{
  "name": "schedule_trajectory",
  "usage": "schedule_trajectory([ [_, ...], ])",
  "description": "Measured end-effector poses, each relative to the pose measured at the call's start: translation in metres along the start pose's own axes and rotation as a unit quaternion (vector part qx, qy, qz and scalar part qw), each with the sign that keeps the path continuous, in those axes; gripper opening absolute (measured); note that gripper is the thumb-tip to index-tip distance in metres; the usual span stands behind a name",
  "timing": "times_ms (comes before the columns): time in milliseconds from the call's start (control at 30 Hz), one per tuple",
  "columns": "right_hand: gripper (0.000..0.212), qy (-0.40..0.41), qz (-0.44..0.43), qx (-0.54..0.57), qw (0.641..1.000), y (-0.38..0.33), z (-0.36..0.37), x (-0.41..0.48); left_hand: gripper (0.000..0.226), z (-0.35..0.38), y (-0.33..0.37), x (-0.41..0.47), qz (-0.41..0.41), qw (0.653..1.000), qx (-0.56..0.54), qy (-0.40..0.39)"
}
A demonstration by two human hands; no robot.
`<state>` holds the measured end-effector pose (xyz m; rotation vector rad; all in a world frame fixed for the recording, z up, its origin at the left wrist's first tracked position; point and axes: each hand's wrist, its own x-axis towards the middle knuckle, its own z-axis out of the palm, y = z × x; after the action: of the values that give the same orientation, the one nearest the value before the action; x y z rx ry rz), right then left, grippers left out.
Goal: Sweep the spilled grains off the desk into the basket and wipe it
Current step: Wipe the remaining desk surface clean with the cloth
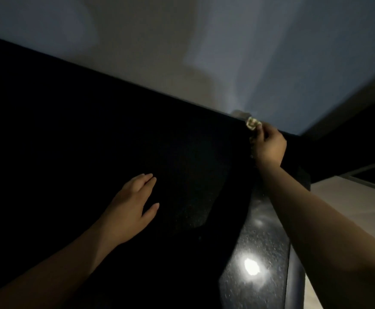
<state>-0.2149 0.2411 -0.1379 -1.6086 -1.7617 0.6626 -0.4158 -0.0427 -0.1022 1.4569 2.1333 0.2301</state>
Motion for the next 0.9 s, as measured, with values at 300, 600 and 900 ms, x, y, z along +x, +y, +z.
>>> schedule_trajectory([
  [300,0.022,-0.122,-0.135,0.000,0.983,0.000,0.023,-0.054,0.074,0.011,-0.015,0.003,0.033,0.999,0.030,0.006],
  [600,0.023,-0.012,0.001,0.154,0.988,-0.017,-0.011,-0.039,0.086,0.013,-0.020,0.003,0.030,0.999,0.030,-0.001],
  [900,0.025,-0.147,-0.074,0.013,0.986,-0.014,0.032,-0.045,0.083,0.013,-0.017,0.002,0.041,0.999,0.017,-0.004],
])
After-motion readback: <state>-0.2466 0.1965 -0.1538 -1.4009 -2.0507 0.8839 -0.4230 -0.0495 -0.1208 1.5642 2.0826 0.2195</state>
